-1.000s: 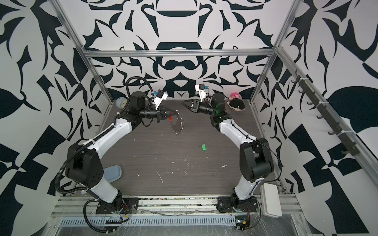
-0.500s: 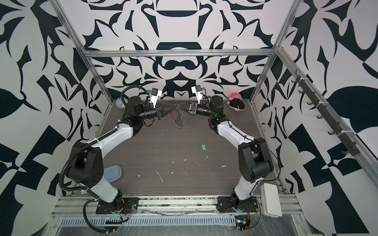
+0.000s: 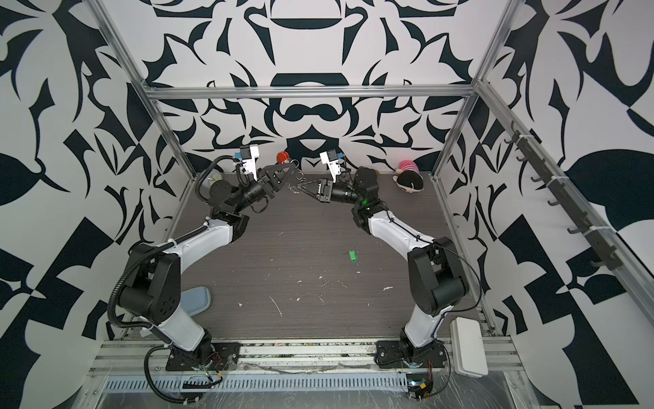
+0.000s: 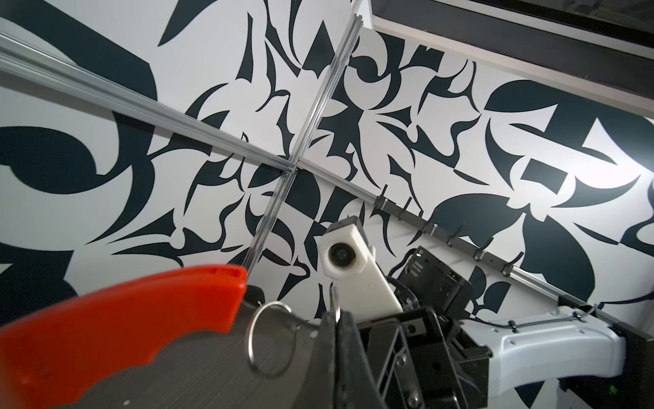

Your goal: Put the keys on the keyring

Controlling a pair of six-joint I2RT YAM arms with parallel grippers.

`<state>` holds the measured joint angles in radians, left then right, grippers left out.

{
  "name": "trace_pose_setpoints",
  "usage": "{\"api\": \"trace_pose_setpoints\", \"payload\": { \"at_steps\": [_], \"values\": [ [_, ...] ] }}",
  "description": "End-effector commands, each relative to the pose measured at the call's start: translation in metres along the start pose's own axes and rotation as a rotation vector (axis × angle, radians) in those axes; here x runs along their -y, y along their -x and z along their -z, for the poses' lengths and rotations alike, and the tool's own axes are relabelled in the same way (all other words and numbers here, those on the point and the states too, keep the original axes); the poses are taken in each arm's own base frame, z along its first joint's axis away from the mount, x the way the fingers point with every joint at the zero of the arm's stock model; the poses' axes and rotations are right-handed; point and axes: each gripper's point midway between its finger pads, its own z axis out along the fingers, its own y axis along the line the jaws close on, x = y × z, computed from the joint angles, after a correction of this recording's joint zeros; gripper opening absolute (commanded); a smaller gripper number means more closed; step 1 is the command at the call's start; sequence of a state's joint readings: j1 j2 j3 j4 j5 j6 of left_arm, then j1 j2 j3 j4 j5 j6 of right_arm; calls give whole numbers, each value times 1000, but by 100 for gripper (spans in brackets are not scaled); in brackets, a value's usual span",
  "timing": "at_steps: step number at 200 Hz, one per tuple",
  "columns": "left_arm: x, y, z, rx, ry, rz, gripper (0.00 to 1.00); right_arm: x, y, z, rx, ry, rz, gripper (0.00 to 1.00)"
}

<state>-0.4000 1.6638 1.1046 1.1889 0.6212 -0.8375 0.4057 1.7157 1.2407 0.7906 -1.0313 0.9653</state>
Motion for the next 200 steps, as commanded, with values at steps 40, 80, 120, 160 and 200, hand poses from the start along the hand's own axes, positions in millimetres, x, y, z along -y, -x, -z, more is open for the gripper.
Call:
{"api": "trace_pose_setpoints", "payload": {
  "at_steps": [40, 80, 120, 160, 200],
  "values": [
    [20, 9, 0, 45, -69, -48, 0, -38, 23, 4, 31, 33, 117, 9],
    [6, -34, 4, -224, 22, -82, 0, -32, 21, 35, 5, -91, 148, 9],
    [2, -70, 22, -506, 68, -150, 0, -22, 22, 54, -17, -230, 217, 11],
    [14, -75, 28, -604, 0, -167, 0, -17, 28, 44, -35, -203, 219, 12],
    [19, -71, 27, -603, -42, -140, 0, -13, 8, 27, -105, -185, 221, 24]
  ]
}}
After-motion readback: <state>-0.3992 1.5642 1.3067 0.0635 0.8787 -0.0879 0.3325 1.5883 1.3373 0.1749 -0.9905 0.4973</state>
